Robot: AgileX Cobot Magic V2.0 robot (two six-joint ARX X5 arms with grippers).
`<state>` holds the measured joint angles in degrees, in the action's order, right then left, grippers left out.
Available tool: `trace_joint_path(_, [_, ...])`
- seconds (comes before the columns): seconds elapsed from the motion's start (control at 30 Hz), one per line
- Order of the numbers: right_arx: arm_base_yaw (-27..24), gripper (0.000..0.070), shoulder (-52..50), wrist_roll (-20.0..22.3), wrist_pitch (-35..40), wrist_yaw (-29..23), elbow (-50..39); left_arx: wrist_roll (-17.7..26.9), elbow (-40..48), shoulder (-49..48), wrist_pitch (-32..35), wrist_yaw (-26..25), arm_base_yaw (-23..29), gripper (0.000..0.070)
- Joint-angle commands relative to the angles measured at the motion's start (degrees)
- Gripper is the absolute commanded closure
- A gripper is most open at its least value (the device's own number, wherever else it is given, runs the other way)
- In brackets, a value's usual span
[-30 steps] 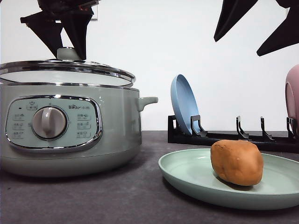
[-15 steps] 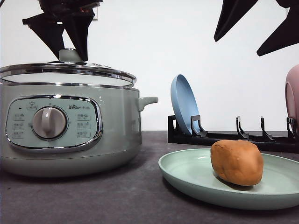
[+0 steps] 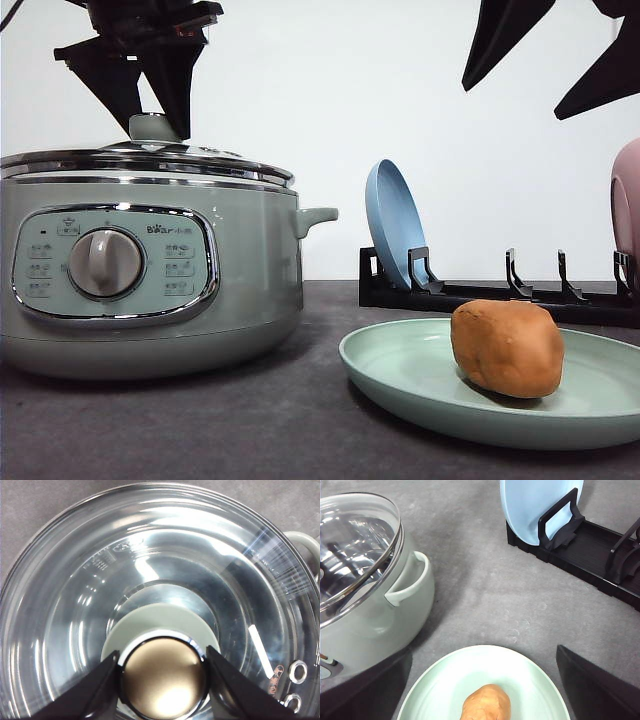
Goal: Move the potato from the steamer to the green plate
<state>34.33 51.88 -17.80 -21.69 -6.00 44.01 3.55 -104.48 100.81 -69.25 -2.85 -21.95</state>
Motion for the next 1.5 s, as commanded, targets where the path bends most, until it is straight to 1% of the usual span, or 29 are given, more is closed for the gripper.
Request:
trace_joint_path(0.0, [0.3, 0.0115, 0.4, 0.8, 0.3, -0.1, 0.9, -0.1, -1.9, 1.4, -0.2, -0.4, -0.5, 0.0691])
trace_joint_path(0.17, [0.3, 0.0115, 0.4, 1.5, 0.4, -0.5, 0.9, -0.1, -1.9, 1.3, -1.5, -0.4, -1.0, 0.0691])
trace_joint_path(0.3, [0.3, 0.0115, 0.4, 1.7, 0.3, -0.5, 0.9, -0.1, -1.9, 1.3, -1.5, -0.2, -1.8, 0.0691])
trace_joint_path(0.4, [0.3, 0.0115, 0.4, 1.8, 0.3, -0.5, 0.9, -0.1, -1.9, 1.3, -1.5, 0.9, -2.3, 0.0691])
trace_joint_path(0.67, [0.3, 0.0115, 0.4, 1.8, 0.1, -0.5, 0.9, -0.1, -1.9, 1.4, -1.5, 1.6, -2.5, 0.0691])
trace_joint_path(1.1, [0.3, 0.0115, 0.4, 1.7, -1.1, -0.5, 0.9, 0.1, -1.7, 2.4, 1.2, 1.6, -2.5, 0.0691])
trace_joint_path(1.47, [0.3, 0.0115, 0.4, 1.8, -1.1, -0.5, 0.9, 0.3, -1.7, 2.4, 1.4, 2.2, -4.5, 0.0691])
